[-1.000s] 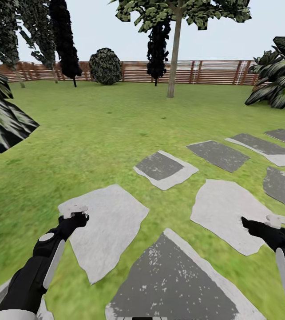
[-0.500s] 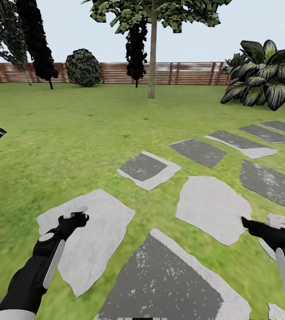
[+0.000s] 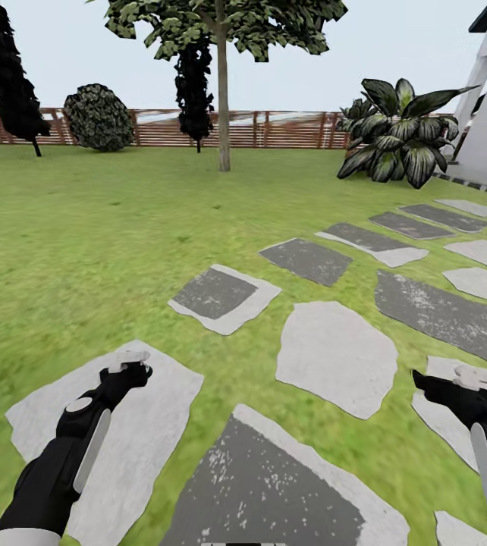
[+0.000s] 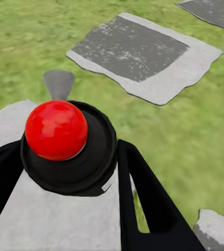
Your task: Pick up the pesticide atomizer in the garden and spray insectifuge to fully cover both potted plants in the garden.
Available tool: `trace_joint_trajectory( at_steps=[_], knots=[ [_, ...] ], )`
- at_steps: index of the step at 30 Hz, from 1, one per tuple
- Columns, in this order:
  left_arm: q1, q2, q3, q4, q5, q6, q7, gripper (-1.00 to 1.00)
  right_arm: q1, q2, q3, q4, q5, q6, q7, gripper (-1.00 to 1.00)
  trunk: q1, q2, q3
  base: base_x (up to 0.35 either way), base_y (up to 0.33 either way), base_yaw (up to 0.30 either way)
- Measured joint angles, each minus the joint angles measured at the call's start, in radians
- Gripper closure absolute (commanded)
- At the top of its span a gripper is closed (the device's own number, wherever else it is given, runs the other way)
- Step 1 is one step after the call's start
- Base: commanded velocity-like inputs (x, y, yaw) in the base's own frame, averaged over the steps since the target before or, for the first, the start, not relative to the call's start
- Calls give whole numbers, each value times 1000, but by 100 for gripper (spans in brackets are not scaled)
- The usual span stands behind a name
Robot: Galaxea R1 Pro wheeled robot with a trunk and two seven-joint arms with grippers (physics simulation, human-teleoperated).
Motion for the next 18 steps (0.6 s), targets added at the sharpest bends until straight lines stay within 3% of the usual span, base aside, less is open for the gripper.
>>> trace_joint_trajectory(
  at_steps=[18],
  knots=[
    [0, 0, 1, 0, 0, 0, 0, 100, 0, 1, 2, 0, 0, -1, -1, -100, 0, 0, 8, 279, 0, -266]
  ],
)
